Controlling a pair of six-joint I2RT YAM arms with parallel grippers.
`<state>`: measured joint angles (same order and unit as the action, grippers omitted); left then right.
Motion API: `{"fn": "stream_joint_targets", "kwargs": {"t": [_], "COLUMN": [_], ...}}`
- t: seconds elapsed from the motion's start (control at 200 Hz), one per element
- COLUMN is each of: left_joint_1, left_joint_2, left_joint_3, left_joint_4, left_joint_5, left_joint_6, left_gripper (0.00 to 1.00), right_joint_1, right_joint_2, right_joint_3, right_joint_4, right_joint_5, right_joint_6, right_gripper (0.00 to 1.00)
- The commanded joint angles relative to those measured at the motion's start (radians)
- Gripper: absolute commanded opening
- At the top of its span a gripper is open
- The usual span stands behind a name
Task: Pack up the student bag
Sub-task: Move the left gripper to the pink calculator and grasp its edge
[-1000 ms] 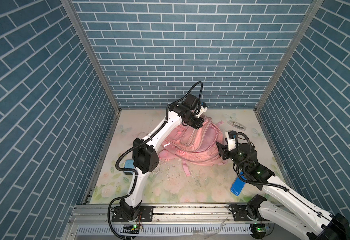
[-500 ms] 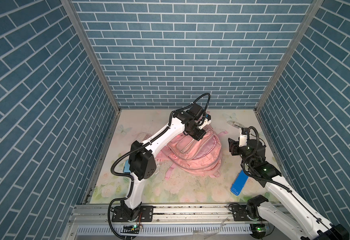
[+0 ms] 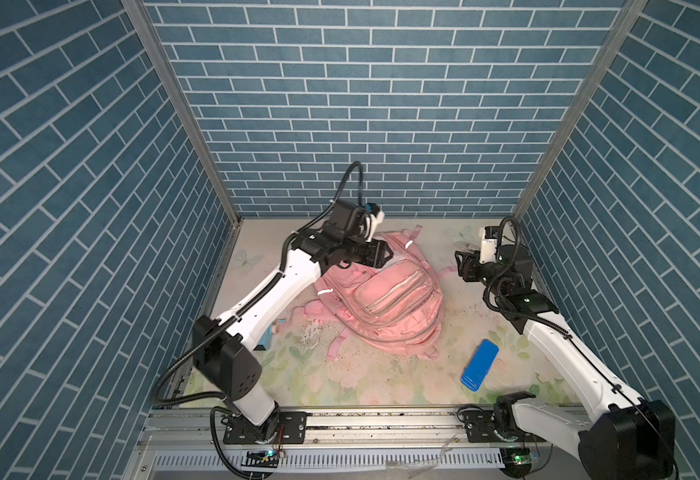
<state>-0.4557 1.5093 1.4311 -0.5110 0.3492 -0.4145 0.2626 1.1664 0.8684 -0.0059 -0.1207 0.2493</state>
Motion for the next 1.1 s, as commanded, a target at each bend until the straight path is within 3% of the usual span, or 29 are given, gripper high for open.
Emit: {"fn": "stream_joint_targets", "kwargs": {"t": [0.0, 0.26, 0.53, 0.745, 1.095], "left_joint_1": [0.15, 0.437, 0.624, 0.726, 0.749], "left_joint_2": [-0.11, -0.303, -0.357, -0.279, -0.133], "left_joint_3": [-0.231, -0.633, -0.788, -0.833, -0.893], "left_joint_4": [0.192, 0.37, 0.449, 0.53, 0.668], "left_joint_5": [-0.008, -0.015, -0.014, 0.025, 0.033], "left_joint_6": [-0.265, -0.466, -0.492, -0.47, -0.482], "left_gripper": [0.61, 0.6, 0.58, 0.56, 0.57], "right_joint_1": [0.003, 0.02, 0.021, 0.022, 0.041], "right_joint_2": [0.052, 0.104, 0.125, 0.141, 0.159], "right_joint_3": [0.016, -0.021, -0.047, -0.033, -0.01], "right_joint_4": [0.033, 0.075, 0.078, 0.065, 0.034], "right_joint_5": [-0.121, -0.167, -0.181, -0.189, -0.159], "right_joint_6": [0.071, 0.095, 0.098, 0.107, 0.113], "right_gripper": [0.57, 0.55, 0.55, 0.55, 0.55]}}
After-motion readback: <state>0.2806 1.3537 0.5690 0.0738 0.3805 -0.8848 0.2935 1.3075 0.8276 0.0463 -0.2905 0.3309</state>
